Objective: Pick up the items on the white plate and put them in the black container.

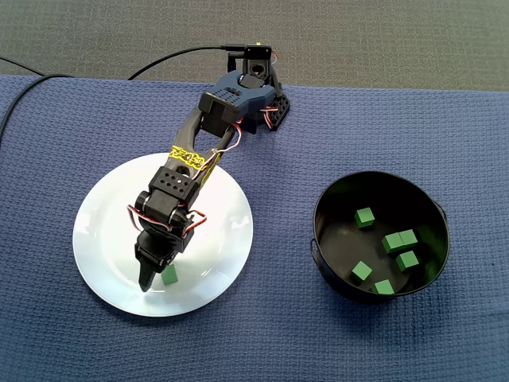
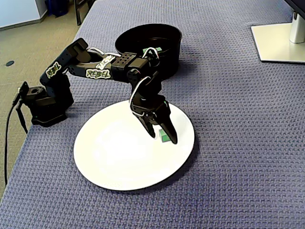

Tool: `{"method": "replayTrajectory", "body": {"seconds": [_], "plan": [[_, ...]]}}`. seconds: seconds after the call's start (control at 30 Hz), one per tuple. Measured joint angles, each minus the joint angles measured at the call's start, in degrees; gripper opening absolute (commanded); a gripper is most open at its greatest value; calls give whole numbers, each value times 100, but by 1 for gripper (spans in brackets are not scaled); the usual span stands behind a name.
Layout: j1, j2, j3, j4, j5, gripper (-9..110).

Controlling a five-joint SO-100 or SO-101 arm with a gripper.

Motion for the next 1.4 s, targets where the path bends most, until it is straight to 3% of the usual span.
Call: {"method": "replayTrajectory", "body": {"seconds": [0.57, 0.9, 1.4], "plan": [[0, -62, -141, -70, -3015, 24], [0, -62, 132, -70, -4184, 22], [0, -62, 105, -105, -4456, 11]]}}
